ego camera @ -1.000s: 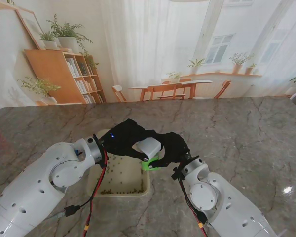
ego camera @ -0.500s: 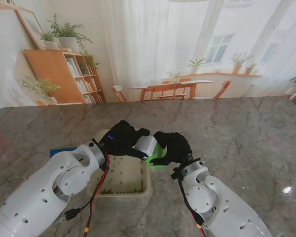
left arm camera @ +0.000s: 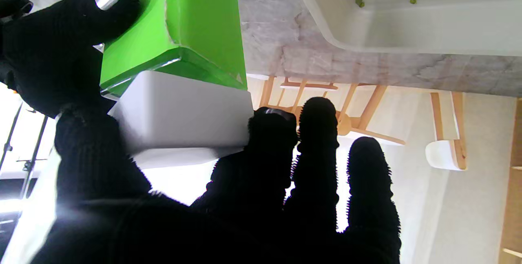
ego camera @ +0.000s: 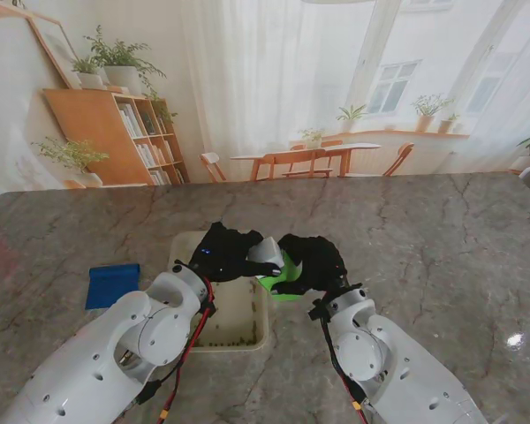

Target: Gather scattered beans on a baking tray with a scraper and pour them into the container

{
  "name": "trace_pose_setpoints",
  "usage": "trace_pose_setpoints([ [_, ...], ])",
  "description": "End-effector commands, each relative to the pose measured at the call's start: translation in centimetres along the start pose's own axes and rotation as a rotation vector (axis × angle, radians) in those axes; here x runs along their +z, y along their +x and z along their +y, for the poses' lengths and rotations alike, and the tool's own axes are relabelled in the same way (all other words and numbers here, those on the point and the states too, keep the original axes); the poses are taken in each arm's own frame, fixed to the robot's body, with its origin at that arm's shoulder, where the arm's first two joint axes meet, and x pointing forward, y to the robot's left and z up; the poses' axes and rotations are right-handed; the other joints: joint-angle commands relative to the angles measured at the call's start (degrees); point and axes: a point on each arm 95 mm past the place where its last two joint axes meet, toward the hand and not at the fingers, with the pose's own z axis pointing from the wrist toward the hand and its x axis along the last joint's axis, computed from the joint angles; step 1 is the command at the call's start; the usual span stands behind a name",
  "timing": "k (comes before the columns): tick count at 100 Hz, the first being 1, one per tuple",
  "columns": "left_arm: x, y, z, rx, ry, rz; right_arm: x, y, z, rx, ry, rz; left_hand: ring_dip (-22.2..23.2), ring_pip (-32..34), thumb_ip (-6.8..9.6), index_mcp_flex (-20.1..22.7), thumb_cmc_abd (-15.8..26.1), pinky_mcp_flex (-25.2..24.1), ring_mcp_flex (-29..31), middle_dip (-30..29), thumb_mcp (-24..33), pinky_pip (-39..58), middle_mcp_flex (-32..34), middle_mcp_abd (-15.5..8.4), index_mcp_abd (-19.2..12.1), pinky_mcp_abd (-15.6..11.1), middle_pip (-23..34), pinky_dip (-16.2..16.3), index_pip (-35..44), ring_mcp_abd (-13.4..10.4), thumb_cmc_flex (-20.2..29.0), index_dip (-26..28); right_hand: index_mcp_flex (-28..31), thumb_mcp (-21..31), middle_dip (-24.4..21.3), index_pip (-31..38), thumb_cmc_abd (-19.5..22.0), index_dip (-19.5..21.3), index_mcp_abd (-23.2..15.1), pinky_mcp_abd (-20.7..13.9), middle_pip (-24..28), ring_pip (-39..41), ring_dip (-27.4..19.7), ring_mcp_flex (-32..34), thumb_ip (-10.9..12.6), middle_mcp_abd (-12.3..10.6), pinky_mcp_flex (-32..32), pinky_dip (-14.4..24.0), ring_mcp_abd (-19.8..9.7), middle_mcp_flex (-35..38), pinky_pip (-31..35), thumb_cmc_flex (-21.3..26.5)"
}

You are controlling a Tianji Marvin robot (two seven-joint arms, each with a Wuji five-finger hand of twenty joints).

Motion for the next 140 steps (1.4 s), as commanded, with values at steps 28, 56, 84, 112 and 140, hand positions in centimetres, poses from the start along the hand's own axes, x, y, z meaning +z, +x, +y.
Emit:
trace_pose_setpoints([
  [28,-1.6,1.7,0.2,-0.023,-0.014,-0.007,0.6,0.9,0.3,0.013,-0.020,0.023,-21.43,-32.50,4.50,-16.59,14.30,-4.23,-15.14,-41.00,9.36,-20.60,-28.38,5.27,4.74,7.97,-55.25,-8.43,-32.67,3.05,-5.47,-38.25,3.19,23.23,1.46,13.48,8.47,4.72,-14.75,0.02,8.61,0.37,-0.05,-0.63,4.58,-6.08,-0.10,0.11,-2.82,4.21,1.09,10.70],
  [56,-3.6,0.2,-2.4,0.097,0.132,0.039,0.6,0.8,0.4,0.011,-0.020,0.024,-29.55,-38.23,4.60,-25.10,15.64,-7.38,-24.53,-50.01,9.34,-31.76,-41.81,3.40,5.90,1.83,-58.07,-13.18,-35.59,-0.32,-1.09,-42.77,2.91,22.91,1.47,13.41,8.80,4.61,-15.17,-0.13,8.44,0.05,-0.25,-0.76,4.72,-6.29,-0.13,-0.06,-3.04,4.03,1.08,10.77],
  [84,-6.0,-2.5,-4.8,0.275,0.032,0.222,0.6,0.8,0.6,0.014,-0.028,0.042,-33.12,-38.59,5.09,-25.08,2.63,-5.73,-27.03,-52.69,9.90,-33.43,-48.04,0.74,-3.23,-1.94,-58.82,-15.71,-37.86,-3.84,5.71,-55.00,2.55,21.61,1.25,13.19,10.21,4.45,-16.17,-0.85,7.73,-0.97,-0.62,-0.86,4.93,-7.30,-0.13,-0.35,-3.91,3.65,0.73,10.64],
  [112,-5.1,-3.1,-4.5,0.487,-0.076,0.336,0.5,1.1,0.5,0.032,-0.024,0.075,-32.31,-37.08,4.78,-25.04,1.33,-6.44,-28.69,-52.84,10.42,-28.58,-50.35,2.31,-2.48,-3.84,-59.88,-17.48,-39.48,-3.80,8.50,-68.63,2.66,21.22,1.28,13.20,10.25,4.34,-16.59,-0.90,7.39,-1.49,-0.57,-0.63,5.13,-7.52,0.09,-0.49,-4.17,3.88,0.37,10.58],
  [140,-3.1,-2.8,-4.0,0.540,-0.034,0.398,0.5,1.3,0.5,0.067,-0.022,0.098,-31.20,-35.64,4.93,-24.98,0.97,-8.11,-31.12,-55.21,10.97,-25.01,-50.44,3.71,0.03,-5.64,-60.31,-19.05,-39.42,-3.11,13.17,-69.57,2.94,21.56,1.34,13.20,9.81,4.25,-16.85,-0.63,7.24,-1.76,-0.34,-0.36,5.02,-7.67,0.06,-0.43,-4.31,4.16,0.20,10.41],
])
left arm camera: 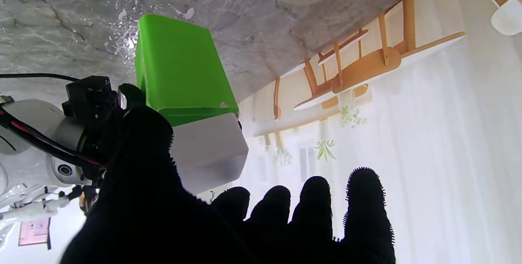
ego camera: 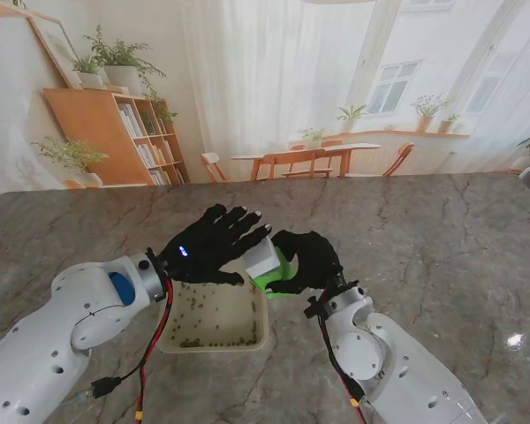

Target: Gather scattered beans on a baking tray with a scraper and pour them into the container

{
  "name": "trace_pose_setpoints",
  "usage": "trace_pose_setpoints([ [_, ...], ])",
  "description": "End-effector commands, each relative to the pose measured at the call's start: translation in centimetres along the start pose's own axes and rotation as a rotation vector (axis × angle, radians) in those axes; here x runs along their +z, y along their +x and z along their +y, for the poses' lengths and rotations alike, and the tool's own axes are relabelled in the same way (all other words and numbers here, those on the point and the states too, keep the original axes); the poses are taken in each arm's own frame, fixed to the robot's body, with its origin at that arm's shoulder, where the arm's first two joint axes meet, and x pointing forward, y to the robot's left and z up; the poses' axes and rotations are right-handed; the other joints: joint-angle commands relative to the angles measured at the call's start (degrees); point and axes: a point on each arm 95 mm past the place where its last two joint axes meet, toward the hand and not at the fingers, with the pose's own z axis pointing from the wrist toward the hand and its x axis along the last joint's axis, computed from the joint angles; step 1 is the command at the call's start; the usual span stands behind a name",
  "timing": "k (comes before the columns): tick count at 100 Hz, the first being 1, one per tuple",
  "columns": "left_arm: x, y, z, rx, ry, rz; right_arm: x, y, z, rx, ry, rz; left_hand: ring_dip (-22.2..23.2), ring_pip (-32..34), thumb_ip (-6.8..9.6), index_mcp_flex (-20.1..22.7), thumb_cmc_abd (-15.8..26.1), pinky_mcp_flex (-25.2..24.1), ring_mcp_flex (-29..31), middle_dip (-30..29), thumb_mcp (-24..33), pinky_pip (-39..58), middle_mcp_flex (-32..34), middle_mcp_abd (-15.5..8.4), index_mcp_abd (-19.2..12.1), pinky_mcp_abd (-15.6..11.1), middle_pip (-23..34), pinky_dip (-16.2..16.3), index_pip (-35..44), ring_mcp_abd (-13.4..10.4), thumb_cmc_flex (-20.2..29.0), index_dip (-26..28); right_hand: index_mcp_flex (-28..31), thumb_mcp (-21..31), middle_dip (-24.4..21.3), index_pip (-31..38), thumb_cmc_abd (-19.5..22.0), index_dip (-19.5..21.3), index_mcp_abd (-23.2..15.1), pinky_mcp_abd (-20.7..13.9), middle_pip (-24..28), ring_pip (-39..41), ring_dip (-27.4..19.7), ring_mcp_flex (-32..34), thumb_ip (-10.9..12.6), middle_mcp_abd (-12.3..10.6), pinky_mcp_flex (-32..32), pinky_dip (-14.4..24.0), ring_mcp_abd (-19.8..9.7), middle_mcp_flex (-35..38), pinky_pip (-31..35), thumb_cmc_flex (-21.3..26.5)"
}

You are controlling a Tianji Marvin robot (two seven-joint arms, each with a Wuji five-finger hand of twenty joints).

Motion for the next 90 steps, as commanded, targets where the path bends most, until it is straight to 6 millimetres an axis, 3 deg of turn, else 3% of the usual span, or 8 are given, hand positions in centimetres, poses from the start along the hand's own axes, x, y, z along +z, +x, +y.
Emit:
trace_pose_setpoints([
  [1,0.3,0.0,0.0,0.006,0.003,0.021,0.1,0.2,-0.1,0.017,0.007,0.010,0.70,1.13,4.36,-2.14,-0.94,-1.18,-2.38,-0.42,1.52,1.15,-1.49,1.22,1.74,-1.10,-0.67,-1.47,-1.26,0.61,3.50,-0.59,3.56,21.57,1.40,12.01,9.79,4.19,-16.87,-0.59,7.22,-0.93,0.03,-0.34,5.02,-7.58,0.05,-0.42,-4.25,4.21,0.20,10.39],
  [15,0.8,-0.1,0.0,0.009,0.012,0.037,0.1,0.2,-0.1,0.024,0.006,0.016,1.32,2.49,3.83,-2.14,-1.60,-0.80,-1.08,2.31,1.03,4.26,-1.39,0.21,-0.15,-1.76,0.32,-2.93,-1.23,0.02,7.77,-0.57,3.77,21.81,1.45,11.96,9.48,4.05,-16.90,-0.75,7.14,-1.06,0.19,-0.22,4.87,-7.77,0.04,-0.39,-4.33,4.39,0.13,10.30],
  [25,1.0,-0.2,0.0,0.002,0.028,0.045,0.0,0.3,-0.1,0.028,0.006,0.023,2.52,4.13,3.45,-2.09,-1.54,0.48,2.23,7.49,0.69,7.74,-0.02,-2.26,-4.10,-2.78,2.82,-3.88,0.53,-1.49,9.10,2.61,3.84,21.92,1.49,11.97,9.39,3.95,-16.89,-0.78,7.09,-1.14,0.26,-0.18,4.79,-7.61,0.05,-0.36,-4.36,4.43,0.09,10.25],
  [37,1.4,-0.2,0.0,-0.036,0.058,0.063,0.0,0.4,-0.1,0.026,0.007,0.028,4.09,5.24,3.19,-2.98,-1.75,2.92,7.69,11.19,0.49,10.90,6.25,-7.04,-11.14,-4.36,5.80,-3.55,4.70,-4.49,7.01,22.78,3.91,22.01,1.51,11.98,9.27,3.83,-16.89,-0.67,7.01,-1.21,0.34,-0.07,4.71,-7.69,0.11,-0.33,-4.34,4.44,0.08,10.22],
  [46,1.6,-0.1,0.0,-0.065,0.071,0.077,0.0,0.4,-0.1,0.025,0.010,0.028,6.87,6.64,3.12,-4.06,-2.33,4.82,12.30,15.26,0.60,12.53,11.70,-10.71,-14.66,-4.89,8.24,-1.36,10.77,-6.64,5.30,46.25,3.90,22.06,1.55,12.02,9.23,3.80,-16.84,-0.64,7.01,-1.26,0.40,-0.03,4.67,-7.63,0.12,-0.30,-4.34,4.50,0.06,10.25],
  [68,1.7,0.2,-0.1,-0.077,0.075,0.088,-0.1,0.4,0.0,0.019,0.005,0.024,16.52,11.81,3.10,6.65,-2.91,7.75,19.57,30.43,0.62,16.05,21.31,-18.83,-20.79,-4.77,19.16,3.11,20.57,-10.40,1.87,63.61,3.95,22.13,1.63,12.11,9.11,3.73,-16.65,-0.43,6.97,-1.31,0.59,-0.04,4.59,-7.45,0.17,-0.22,-4.21,4.57,0.01,10.30],
  [79,1.8,0.2,0.0,-0.083,0.070,0.086,-0.1,0.4,0.0,0.017,0.003,0.020,21.52,14.92,2.68,8.99,-3.20,7.57,20.64,37.52,0.44,16.52,23.32,-19.30,-22.27,-4.68,26.11,4.44,33.86,-10.47,1.33,72.56,3.97,22.24,1.65,12.19,9.06,3.70,-16.49,-0.39,6.94,-1.27,0.69,-0.02,4.57,-7.39,0.23,-0.17,-4.08,4.59,0.02,10.36],
  [90,1.9,0.4,0.1,-0.103,0.060,0.069,-0.1,0.4,0.0,0.013,0.001,0.017,25.13,17.69,2.25,10.77,-3.08,7.02,21.58,41.97,0.26,16.48,26.34,-20.32,-22.00,-4.51,31.74,5.57,48.64,-9.96,0.55,69.31,3.97,22.25,1.72,12.23,9.01,3.64,-16.36,-0.31,7.00,-1.21,0.76,-0.04,4.53,-7.22,0.24,-0.11,-3.95,4.61,0.00,10.41],
])
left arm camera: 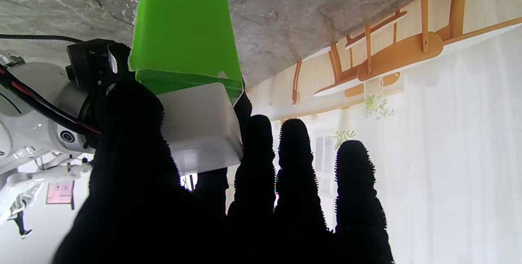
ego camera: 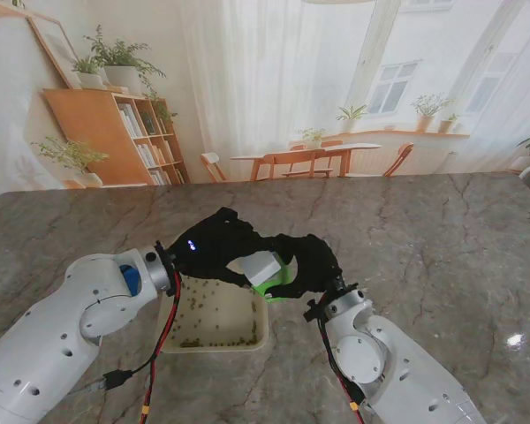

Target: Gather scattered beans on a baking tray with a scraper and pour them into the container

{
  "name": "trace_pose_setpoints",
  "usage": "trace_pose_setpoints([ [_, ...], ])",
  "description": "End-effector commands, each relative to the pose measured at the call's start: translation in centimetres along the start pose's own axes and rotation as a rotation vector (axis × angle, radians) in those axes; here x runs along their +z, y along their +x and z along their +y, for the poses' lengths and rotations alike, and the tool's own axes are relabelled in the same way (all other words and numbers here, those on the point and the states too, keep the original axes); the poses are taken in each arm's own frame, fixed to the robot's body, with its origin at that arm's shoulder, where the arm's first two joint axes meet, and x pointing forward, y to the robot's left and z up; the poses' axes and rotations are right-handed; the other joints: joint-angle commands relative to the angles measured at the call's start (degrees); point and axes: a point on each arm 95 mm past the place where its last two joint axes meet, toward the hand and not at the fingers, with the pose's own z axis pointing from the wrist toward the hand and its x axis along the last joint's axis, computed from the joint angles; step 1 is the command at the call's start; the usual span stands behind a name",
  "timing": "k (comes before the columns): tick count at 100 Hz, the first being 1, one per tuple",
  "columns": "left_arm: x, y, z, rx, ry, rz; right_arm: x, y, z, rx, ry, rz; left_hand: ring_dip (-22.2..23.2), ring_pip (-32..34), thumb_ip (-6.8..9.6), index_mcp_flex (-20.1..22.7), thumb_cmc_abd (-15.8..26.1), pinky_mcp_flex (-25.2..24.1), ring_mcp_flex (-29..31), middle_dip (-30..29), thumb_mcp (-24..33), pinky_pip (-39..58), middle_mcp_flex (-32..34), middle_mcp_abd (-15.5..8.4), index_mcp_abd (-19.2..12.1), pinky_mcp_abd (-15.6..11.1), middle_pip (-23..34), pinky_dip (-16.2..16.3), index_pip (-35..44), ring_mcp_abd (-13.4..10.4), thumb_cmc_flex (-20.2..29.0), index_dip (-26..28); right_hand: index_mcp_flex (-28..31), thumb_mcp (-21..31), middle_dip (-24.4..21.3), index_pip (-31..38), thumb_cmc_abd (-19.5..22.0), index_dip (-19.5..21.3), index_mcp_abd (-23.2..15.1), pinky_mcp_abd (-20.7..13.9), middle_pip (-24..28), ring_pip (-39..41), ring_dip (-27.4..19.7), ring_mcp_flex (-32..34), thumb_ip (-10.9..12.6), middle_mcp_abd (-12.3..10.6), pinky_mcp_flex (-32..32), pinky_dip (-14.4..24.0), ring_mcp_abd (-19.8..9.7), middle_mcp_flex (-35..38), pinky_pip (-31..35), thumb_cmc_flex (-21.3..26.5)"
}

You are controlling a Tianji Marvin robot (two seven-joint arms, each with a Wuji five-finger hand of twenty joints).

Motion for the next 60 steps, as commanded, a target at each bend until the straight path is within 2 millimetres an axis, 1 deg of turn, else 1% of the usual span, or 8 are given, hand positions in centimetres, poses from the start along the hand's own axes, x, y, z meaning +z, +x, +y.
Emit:
trace_pose_setpoints([
  [1,0.4,0.7,0.3,-0.025,-0.008,-0.002,0.3,0.2,0.2,0.000,-0.006,0.001,2.14,1.47,2.77,9.73,5.38,-1.04,1.19,2.98,3.35,0.67,3.30,-8.16,-6.73,-0.20,4.15,2.19,25.25,-0.30,-0.10,2.22,3.96,22.27,2.34,11.95,9.96,3.63,-13.44,-0.31,7.00,-0.50,0.57,-0.05,4.55,-6.30,0.20,-0.10,-3.20,4.81,0.00,10.41],
  [5,0.5,0.7,0.3,-0.032,-0.008,-0.007,0.3,0.3,0.2,-0.002,-0.006,0.000,2.68,2.15,2.84,11.09,5.90,-1.27,1.60,3.84,3.33,0.46,4.28,-8.23,-6.73,-0.09,5.44,2.34,28.80,-0.20,-0.39,0.76,3.94,22.31,2.33,11.99,9.97,3.61,-13.30,-0.49,7.00,-0.49,0.57,-0.08,4.54,-6.25,0.27,-0.08,-3.23,4.81,-0.01,10.42],
  [7,0.5,0.8,0.3,-0.035,-0.008,-0.010,0.3,0.3,0.2,-0.004,-0.007,0.000,3.17,2.77,2.80,12.23,6.13,-1.34,1.64,4.55,3.32,0.51,5.06,-8.39,-6.78,0.00,6.58,2.48,30.86,0.83,-0.17,0.58,3.94,22.32,2.34,12.00,9.98,3.60,-13.30,-0.55,7.01,-0.49,0.57,-0.09,4.54,-6.23,0.33,-0.07,-3.24,4.84,0.01,10.41],
  [10,0.6,0.8,0.3,-0.039,-0.007,-0.014,0.3,0.3,0.2,-0.005,-0.008,0.000,3.71,3.54,2.78,12.99,6.35,-1.34,1.97,5.18,3.29,0.48,5.76,-8.48,-6.84,0.04,7.47,2.57,32.73,0.85,0.07,0.04,3.91,22.34,2.34,11.98,9.97,3.59,-13.34,-0.60,7.02,-0.46,0.58,-0.08,4.54,-6.23,0.38,-0.06,-3.18,4.84,0.02,10.44],
  [21,0.9,0.9,0.4,-0.059,-0.002,-0.034,0.3,0.3,0.2,-0.008,-0.011,-0.003,5.38,6.37,2.25,17.37,9.30,-1.18,3.96,7.59,2.94,0.58,9.65,-8.16,-6.28,0.56,11.36,3.01,38.89,1.16,4.50,-2.61,3.91,22.34,2.35,12.03,9.95,3.57,-13.19,-0.64,7.03,-0.37,0.59,-0.06,4.52,-6.12,0.39,-0.04,-3.04,4.80,-0.01,10.45],
  [30,1.2,1.1,0.6,-0.094,-0.003,-0.053,0.3,0.4,0.3,-0.012,-0.014,-0.007,6.95,8.83,2.45,21.03,11.60,-1.20,5.27,8.78,2.88,0.74,12.33,-7.08,-4.44,1.07,13.85,3.63,41.22,2.20,5.91,-3.74,3.93,22.34,2.34,12.03,9.97,3.55,-13.22,-0.58,7.05,-0.35,0.58,-0.11,4.53,-6.07,0.38,-0.01,-3.03,4.80,0.01,10.53],
  [41,1.4,1.5,0.8,-0.118,-0.017,-0.079,0.2,0.4,0.3,-0.017,-0.016,-0.014,8.70,11.97,3.15,24.97,13.68,-0.84,6.80,10.00,2.86,1.11,15.25,-6.27,-2.72,1.84,16.79,4.95,44.10,3.43,6.08,-2.91,3.88,22.31,2.34,12.06,9.95,3.53,-13.09,-0.45,7.09,-0.23,0.57,-0.15,4.55,-5.92,0.32,0.04,-2.85,4.78,0.09,10.67],
  [60,1.9,2.6,1.5,-0.173,-0.052,-0.174,0.1,0.6,0.2,-0.039,-0.029,-0.038,10.10,16.16,3.08,29.24,13.46,0.03,8.89,10.71,2.79,2.76,19.07,-4.67,-0.16,3.93,20.21,7.62,46.65,5.44,8.16,-2.10,3.69,22.16,2.29,12.23,9.99,3.47,-12.08,-0.09,7.28,0.30,0.54,-0.24,4.58,-5.23,0.14,0.23,-2.31,4.73,0.61,10.92],
])
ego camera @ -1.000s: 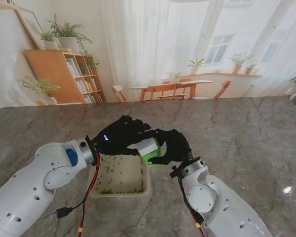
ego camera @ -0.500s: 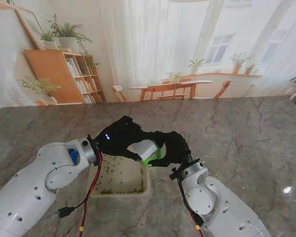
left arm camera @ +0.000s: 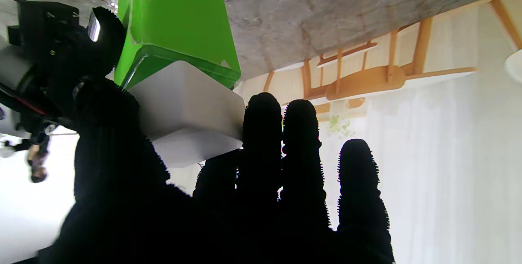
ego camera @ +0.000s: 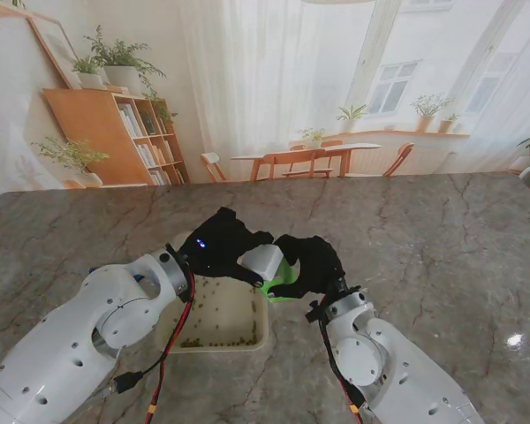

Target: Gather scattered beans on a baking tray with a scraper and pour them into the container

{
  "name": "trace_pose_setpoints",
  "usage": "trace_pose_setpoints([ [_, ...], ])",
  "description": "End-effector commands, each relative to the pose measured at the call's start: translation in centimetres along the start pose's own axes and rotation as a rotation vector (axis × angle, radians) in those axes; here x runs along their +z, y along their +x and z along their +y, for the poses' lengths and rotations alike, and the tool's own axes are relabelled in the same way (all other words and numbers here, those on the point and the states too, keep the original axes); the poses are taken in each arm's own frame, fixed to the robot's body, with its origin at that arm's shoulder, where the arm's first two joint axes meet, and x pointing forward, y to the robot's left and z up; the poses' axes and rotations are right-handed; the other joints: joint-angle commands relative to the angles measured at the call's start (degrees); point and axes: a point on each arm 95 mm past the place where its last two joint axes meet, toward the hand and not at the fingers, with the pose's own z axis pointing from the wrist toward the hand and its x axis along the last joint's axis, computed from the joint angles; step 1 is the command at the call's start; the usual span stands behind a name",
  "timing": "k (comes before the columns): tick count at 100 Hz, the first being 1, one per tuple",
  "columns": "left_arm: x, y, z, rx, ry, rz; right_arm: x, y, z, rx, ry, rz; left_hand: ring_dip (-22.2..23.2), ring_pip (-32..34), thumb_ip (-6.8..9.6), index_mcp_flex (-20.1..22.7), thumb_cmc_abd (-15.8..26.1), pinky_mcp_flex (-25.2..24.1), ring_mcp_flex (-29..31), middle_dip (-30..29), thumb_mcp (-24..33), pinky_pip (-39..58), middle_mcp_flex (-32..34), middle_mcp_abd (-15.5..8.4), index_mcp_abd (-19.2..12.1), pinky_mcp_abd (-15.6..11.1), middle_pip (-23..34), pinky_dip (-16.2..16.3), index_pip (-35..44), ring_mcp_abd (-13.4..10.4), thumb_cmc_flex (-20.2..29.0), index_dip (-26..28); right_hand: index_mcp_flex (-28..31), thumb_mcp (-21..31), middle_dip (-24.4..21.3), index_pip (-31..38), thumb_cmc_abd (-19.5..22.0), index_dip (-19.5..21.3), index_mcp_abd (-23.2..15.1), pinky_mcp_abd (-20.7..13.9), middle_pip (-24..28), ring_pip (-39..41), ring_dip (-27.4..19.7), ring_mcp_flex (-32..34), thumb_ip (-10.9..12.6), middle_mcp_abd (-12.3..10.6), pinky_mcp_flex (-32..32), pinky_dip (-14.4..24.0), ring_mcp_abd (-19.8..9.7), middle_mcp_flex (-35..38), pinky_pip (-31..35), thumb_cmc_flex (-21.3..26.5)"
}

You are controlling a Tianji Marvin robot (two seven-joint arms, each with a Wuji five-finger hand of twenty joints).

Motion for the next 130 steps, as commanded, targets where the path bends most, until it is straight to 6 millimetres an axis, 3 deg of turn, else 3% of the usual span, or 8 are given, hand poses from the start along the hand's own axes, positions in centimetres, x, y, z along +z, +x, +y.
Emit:
trace_pose_setpoints([
  [1,0.1,1.3,1.4,-0.045,-0.031,0.002,0.5,0.9,0.4,0.004,-0.019,0.013,0.97,2.25,3.23,14.32,13.37,-0.10,1.42,0.79,10.09,1.94,1.73,-8.07,-5.75,1.84,2.04,2.77,46.69,1.13,10.58,3.44,3.69,22.17,2.35,12.22,9.88,3.46,-13.21,-0.09,7.28,0.33,0.52,-0.23,4.60,-5.21,0.02,0.23,-2.29,4.67,0.63,10.94],
  [43,1.3,4.3,2.0,-0.174,0.018,-0.265,0.4,1.3,0.3,-0.043,-0.039,-0.022,2.90,10.39,3.25,19.62,12.39,-1.03,2.73,2.47,10.17,6.58,6.22,-2.69,1.21,6.62,8.58,6.36,50.43,6.60,16.17,6.14,3.50,22.46,1.72,12.60,9.48,3.15,-11.79,0.62,8.13,1.90,-0.34,-0.47,4.56,-4.28,-0.30,0.16,-1.37,4.55,2.33,11.37],
  [72,1.5,5.1,1.0,-0.271,0.066,-0.331,0.5,1.3,0.4,-0.055,-0.055,-0.011,2.89,11.32,3.32,20.48,11.84,-1.12,2.87,2.34,10.18,7.30,6.90,-1.50,2.09,7.64,8.75,6.81,50.25,8.07,16.91,6.25,3.36,22.44,1.40,12.65,9.77,3.12,-12.58,0.35,8.23,1.90,-0.90,-0.51,4.52,-4.93,-0.10,-0.24,-1.86,4.30,2.54,11.04],
  [89,1.3,5.8,0.8,-0.344,0.051,-0.387,0.4,1.4,0.4,-0.064,-0.062,-0.012,3.29,12.42,3.42,22.01,10.87,-2.20,2.55,2.63,10.39,7.57,7.87,1.36,4.78,8.79,8.99,7.44,49.61,10.63,18.63,6.19,3.33,22.36,1.40,12.75,9.87,3.14,-12.50,0.26,8.33,1.94,-1.02,-0.55,4.58,-4.82,-0.12,-0.45,-1.82,4.20,2.56,11.12],
  [130,1.3,6.5,0.0,-0.342,0.047,-0.457,0.4,1.5,0.6,-0.077,-0.064,-0.002,3.38,13.33,3.35,22.90,10.59,-2.59,2.55,2.75,10.35,8.22,8.63,3.18,6.41,10.17,8.81,8.47,48.91,12.76,20.08,6.42,3.31,22.29,1.27,13.02,10.02,3.15,-12.35,0.25,8.53,2.13,-1.22,-0.73,4.72,-4.86,-0.27,-0.90,-1.89,4.03,2.77,11.21],
])
